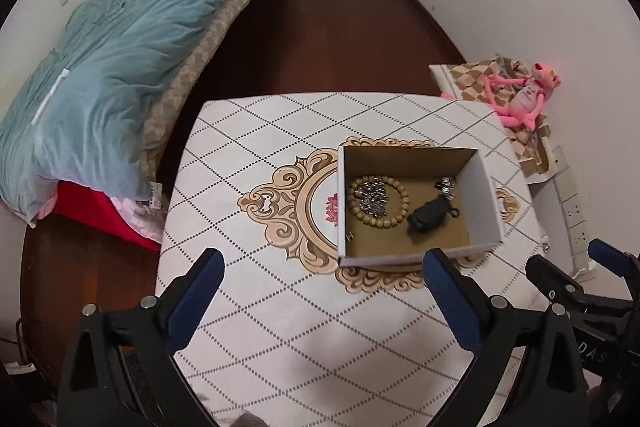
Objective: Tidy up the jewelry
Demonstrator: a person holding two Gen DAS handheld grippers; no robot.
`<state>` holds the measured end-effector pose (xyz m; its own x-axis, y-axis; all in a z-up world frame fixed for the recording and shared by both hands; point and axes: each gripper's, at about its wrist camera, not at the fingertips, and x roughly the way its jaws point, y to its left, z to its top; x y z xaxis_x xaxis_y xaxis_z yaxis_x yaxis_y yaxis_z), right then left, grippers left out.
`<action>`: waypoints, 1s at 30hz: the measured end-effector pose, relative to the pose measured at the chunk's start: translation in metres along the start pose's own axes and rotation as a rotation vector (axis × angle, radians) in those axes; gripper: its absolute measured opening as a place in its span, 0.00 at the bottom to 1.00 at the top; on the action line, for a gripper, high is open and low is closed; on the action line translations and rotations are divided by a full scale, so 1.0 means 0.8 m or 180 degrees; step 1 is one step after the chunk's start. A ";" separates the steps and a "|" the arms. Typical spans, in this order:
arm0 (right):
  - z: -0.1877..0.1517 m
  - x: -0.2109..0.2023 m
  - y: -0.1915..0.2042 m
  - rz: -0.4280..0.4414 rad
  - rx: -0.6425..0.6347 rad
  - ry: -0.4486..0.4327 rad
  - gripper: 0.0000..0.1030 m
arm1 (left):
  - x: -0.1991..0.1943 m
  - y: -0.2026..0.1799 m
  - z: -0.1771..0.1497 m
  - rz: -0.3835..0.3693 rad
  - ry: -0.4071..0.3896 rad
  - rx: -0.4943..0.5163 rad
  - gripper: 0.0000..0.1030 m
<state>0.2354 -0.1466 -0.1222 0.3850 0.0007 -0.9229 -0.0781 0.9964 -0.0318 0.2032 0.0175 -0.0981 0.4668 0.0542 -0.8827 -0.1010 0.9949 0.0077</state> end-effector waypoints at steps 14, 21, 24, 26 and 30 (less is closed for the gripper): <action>-0.060 -0.195 -0.004 -0.0030 0.0020 -0.0754 0.97 | -0.172 0.003 -0.050 -0.0046 -0.0645 -0.0001 0.98; -0.091 -0.278 -0.006 -0.0054 0.0016 -0.1105 0.99 | -0.238 0.006 -0.078 -0.0029 -0.0900 -0.0020 0.98; -0.104 -0.302 -0.004 -0.0054 0.0001 -0.1188 1.00 | -0.253 0.008 -0.086 -0.0025 -0.0928 -0.0013 0.98; -0.113 -0.316 -0.002 -0.0029 -0.0012 -0.1219 1.00 | -0.263 0.011 -0.091 -0.0043 -0.0935 -0.0052 0.98; -0.126 -0.333 -0.001 -0.0045 -0.0043 -0.1261 1.00 | -0.278 0.014 -0.102 -0.0050 -0.1001 -0.0076 0.98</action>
<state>0.0405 -0.1562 0.0849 0.7108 0.0222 -0.7030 -0.0815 0.9954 -0.0509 0.0263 0.0092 0.0601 0.7169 0.0664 -0.6940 -0.1105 0.9937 -0.0191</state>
